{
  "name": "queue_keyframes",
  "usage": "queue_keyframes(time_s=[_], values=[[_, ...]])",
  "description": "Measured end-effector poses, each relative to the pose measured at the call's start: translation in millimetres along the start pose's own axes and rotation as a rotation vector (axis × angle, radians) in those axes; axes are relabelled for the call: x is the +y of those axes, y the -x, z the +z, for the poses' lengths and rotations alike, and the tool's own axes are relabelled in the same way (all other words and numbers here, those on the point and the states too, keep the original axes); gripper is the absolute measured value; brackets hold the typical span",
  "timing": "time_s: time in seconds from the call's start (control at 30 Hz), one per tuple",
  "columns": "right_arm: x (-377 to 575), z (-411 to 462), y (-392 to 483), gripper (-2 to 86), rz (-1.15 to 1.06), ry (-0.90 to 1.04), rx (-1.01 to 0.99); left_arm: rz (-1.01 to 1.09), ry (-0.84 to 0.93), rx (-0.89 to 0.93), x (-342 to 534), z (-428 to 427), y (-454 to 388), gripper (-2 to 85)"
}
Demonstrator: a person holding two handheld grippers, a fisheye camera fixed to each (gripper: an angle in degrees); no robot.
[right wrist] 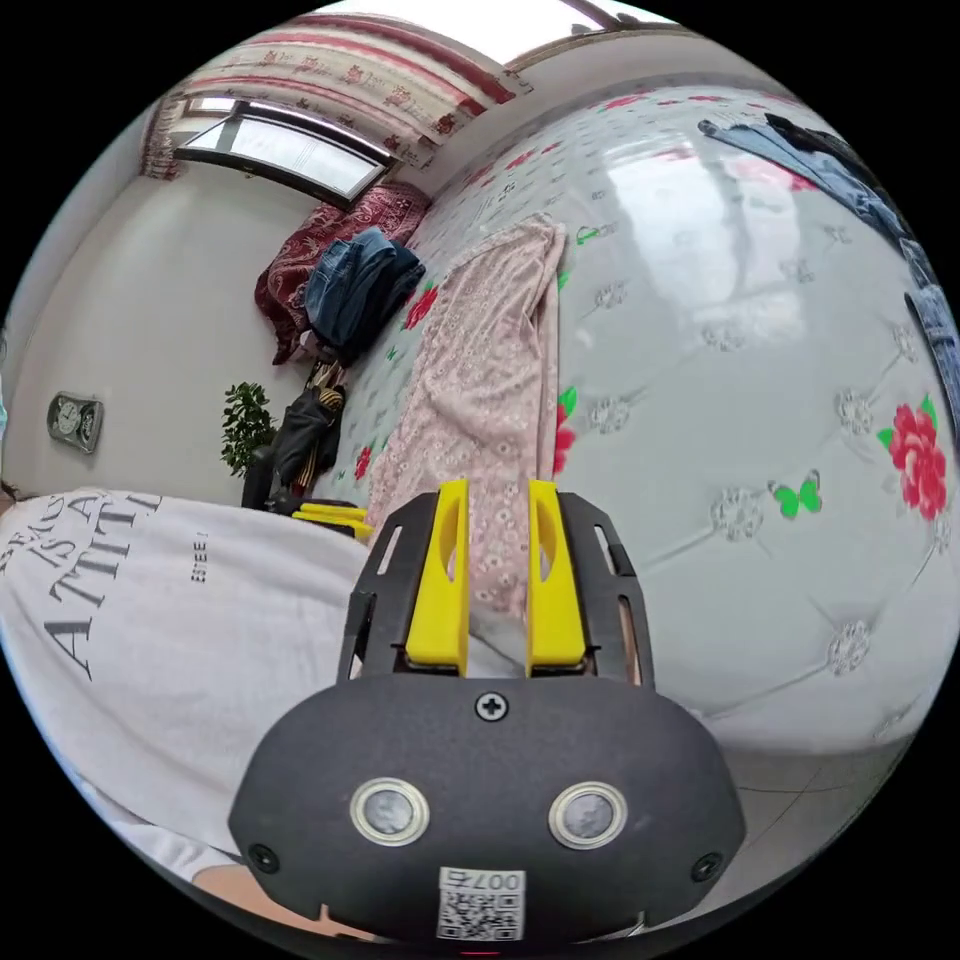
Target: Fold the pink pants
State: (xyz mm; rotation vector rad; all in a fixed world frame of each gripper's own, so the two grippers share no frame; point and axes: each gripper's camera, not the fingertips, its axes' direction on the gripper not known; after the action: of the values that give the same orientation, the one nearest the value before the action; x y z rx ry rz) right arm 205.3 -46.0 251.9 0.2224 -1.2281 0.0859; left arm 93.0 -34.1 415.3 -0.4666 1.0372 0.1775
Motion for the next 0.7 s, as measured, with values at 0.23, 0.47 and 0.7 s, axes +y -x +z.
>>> queue_keyframes(time_s=[0.23,0.47,0.7], values=[[47,48,-13,4.5,0.028,0.115,-0.024,0.09,-0.021,-0.011,23,1,-19,9.8],[48,78,10,0.9,-0.149,0.216,-0.054,0.055,0.021,-0.123,28,-9,-14,0.8],[15,-85,92,0.0,-0.468,-0.082,-0.198,0.072,-0.464,0.313,41,-193,-19,-0.8]])
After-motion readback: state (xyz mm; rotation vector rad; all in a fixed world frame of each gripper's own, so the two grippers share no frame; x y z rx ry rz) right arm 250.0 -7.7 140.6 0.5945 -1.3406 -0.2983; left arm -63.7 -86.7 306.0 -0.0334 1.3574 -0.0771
